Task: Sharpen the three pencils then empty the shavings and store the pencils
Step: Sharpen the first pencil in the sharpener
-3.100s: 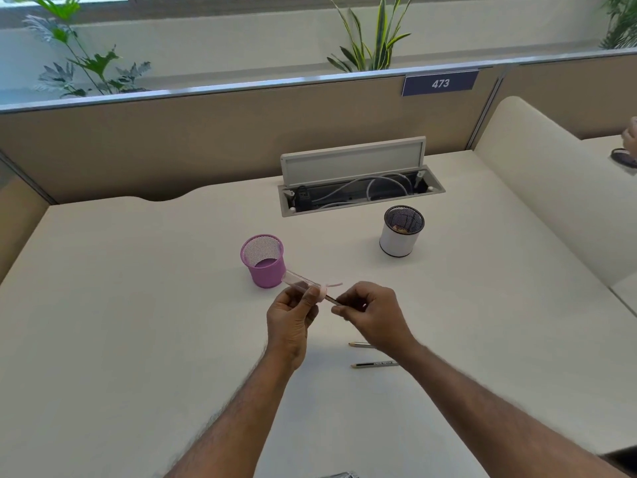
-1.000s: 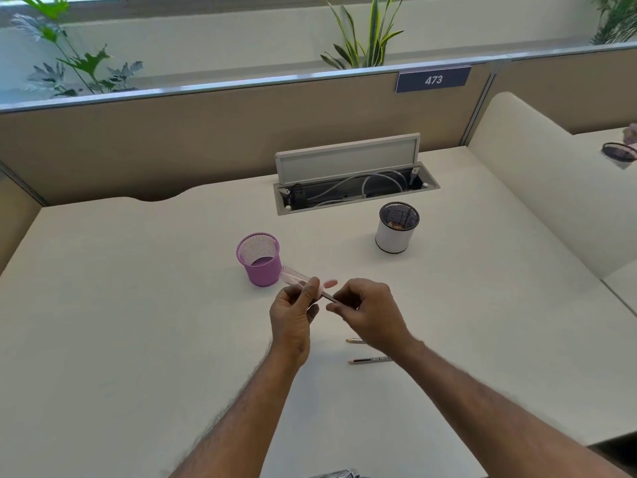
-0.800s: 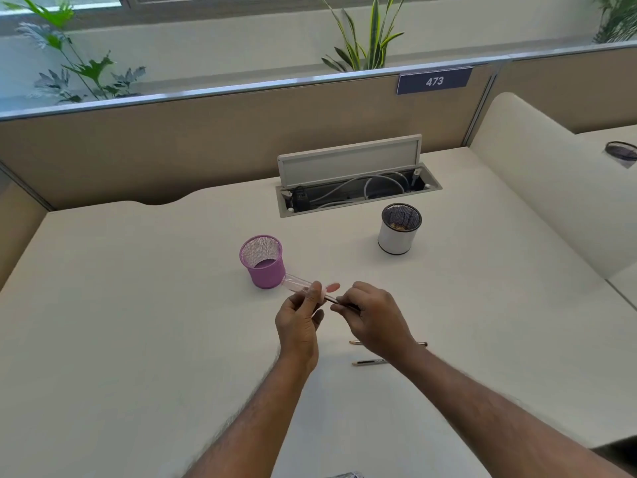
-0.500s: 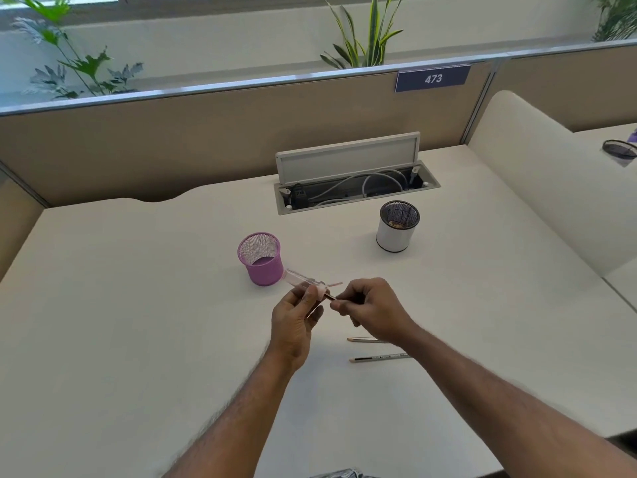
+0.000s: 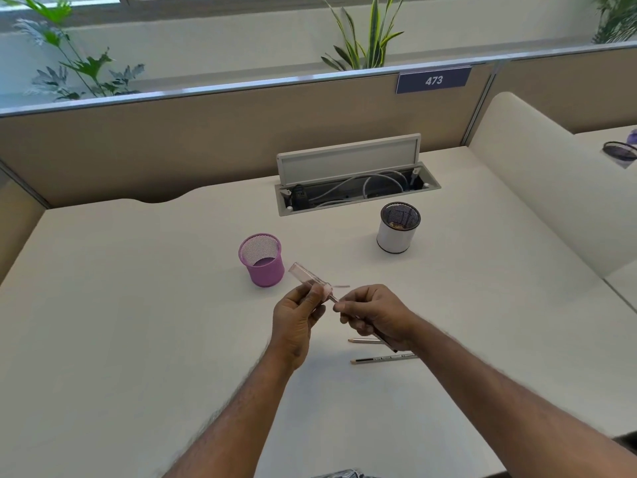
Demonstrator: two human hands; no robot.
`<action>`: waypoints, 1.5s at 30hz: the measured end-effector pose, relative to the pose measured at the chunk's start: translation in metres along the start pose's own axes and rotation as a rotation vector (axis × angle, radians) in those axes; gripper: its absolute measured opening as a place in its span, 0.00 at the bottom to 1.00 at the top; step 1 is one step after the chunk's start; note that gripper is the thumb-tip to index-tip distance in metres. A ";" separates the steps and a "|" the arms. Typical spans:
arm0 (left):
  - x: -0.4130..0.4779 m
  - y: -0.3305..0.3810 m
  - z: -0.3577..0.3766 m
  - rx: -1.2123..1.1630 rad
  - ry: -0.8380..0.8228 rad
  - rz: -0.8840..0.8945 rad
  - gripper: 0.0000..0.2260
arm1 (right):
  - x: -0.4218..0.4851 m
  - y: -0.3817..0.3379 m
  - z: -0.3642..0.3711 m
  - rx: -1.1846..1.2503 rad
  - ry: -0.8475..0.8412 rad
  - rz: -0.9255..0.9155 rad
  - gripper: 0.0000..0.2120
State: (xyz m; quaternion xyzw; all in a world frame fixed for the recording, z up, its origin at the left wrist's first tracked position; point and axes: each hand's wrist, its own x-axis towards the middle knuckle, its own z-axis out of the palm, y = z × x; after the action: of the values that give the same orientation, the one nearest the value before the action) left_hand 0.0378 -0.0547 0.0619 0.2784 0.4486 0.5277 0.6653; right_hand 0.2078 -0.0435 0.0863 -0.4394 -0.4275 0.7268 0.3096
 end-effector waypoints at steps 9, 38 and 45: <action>0.002 -0.002 0.007 -0.018 0.102 0.002 0.08 | 0.007 0.009 0.013 -0.377 0.308 -0.266 0.08; -0.004 -0.002 -0.002 -0.014 -0.064 -0.008 0.10 | 0.000 -0.006 -0.004 -0.049 -0.018 0.074 0.05; -0.003 -0.008 0.002 0.002 0.111 0.028 0.13 | 0.004 0.010 0.009 -0.401 0.377 -0.300 0.10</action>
State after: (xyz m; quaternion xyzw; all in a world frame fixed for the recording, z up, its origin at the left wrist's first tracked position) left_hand 0.0434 -0.0594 0.0570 0.2557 0.4814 0.5510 0.6319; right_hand 0.1967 -0.0480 0.0780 -0.5507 -0.5576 0.4799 0.3944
